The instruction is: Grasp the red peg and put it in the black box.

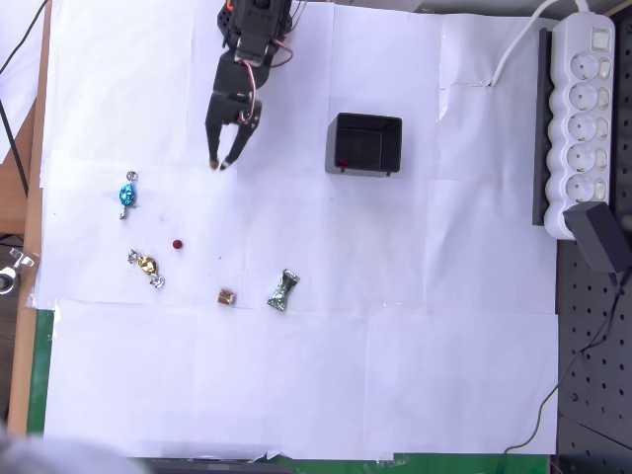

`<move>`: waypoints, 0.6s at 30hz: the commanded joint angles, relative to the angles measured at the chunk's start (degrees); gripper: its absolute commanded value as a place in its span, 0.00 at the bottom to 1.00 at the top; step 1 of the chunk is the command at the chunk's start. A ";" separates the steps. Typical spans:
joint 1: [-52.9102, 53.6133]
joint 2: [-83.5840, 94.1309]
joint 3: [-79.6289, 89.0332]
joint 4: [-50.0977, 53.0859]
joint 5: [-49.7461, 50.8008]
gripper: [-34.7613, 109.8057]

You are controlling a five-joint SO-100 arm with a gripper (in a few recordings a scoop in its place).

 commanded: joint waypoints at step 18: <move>3.87 58.01 29.18 -30.85 5.80 0.27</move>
